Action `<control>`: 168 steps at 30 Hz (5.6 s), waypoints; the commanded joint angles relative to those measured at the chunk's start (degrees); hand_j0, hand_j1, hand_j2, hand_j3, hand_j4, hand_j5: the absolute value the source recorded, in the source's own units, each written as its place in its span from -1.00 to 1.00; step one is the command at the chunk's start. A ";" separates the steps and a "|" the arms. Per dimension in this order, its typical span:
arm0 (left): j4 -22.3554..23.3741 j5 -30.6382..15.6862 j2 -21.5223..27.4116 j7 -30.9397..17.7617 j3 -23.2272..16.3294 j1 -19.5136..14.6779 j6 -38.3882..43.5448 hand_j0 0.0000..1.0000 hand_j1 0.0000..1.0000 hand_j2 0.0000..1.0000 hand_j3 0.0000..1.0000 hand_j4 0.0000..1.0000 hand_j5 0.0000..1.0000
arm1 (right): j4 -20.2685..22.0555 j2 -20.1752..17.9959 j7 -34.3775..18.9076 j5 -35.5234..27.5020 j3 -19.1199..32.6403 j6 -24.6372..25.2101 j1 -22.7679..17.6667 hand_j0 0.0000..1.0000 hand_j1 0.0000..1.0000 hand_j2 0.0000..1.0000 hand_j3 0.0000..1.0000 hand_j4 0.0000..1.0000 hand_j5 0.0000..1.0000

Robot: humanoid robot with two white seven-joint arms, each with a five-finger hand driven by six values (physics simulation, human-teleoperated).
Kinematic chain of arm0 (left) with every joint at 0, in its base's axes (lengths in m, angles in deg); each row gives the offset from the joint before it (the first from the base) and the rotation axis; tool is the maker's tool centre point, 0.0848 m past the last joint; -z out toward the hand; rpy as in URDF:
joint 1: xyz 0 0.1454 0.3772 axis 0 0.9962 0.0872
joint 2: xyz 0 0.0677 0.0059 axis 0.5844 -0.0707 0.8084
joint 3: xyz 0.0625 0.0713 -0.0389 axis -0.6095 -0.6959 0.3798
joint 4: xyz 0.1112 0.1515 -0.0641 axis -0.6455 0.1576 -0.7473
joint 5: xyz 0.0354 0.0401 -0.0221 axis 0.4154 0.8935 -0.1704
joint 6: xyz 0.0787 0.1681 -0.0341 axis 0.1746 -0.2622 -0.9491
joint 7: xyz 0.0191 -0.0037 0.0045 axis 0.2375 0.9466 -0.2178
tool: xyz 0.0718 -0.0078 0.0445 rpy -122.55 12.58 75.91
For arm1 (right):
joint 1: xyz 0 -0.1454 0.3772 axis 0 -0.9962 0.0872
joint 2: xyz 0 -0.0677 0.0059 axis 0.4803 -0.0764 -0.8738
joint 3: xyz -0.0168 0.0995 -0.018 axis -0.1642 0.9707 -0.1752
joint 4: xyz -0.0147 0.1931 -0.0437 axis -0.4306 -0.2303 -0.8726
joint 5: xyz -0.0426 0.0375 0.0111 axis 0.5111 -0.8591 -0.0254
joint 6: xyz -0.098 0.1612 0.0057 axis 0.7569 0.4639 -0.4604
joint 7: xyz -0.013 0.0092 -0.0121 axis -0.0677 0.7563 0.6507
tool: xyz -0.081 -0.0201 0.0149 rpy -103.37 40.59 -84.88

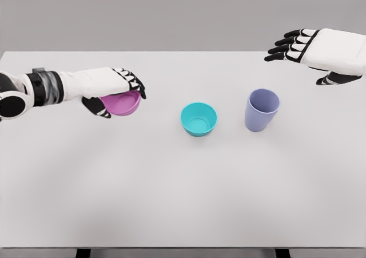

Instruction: Stacking bowl and cup with both arms

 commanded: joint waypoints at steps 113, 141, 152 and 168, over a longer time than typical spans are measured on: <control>7.75 9.52 -24.02 0.06 -4.41 -1.58 -0.18 1.00 1.00 1.00 1.00 1.00 1.00 | 0.00 0.41 0.03 -0.26 0.03 0.16 -0.18 1.00 1.00 1.00 1.00 1.00 1.00; 10.64 -50.42 15.80 0.06 12.02 16.61 -25.86 1.00 1.00 1.00 1.00 1.00 1.00 | 0.00 -1.09 0.03 -0.17 1.08 0.16 -3.60 1.00 1.00 1.00 1.00 1.00 1.00; 13.19 -50.07 15.45 0.06 12.11 16.96 -25.86 1.00 1.00 1.00 1.00 1.00 1.00 | -2.90 0.84 0.03 2.90 -9.28 0.16 2.28 1.00 1.00 1.00 1.00 1.00 1.00; 13.19 -50.07 14.74 0.06 12.20 17.05 -25.86 1.00 1.00 1.00 1.00 1.00 1.00 | -12.22 7.09 0.03 7.30 -20.45 0.16 9.05 1.00 1.00 1.00 1.00 1.00 1.00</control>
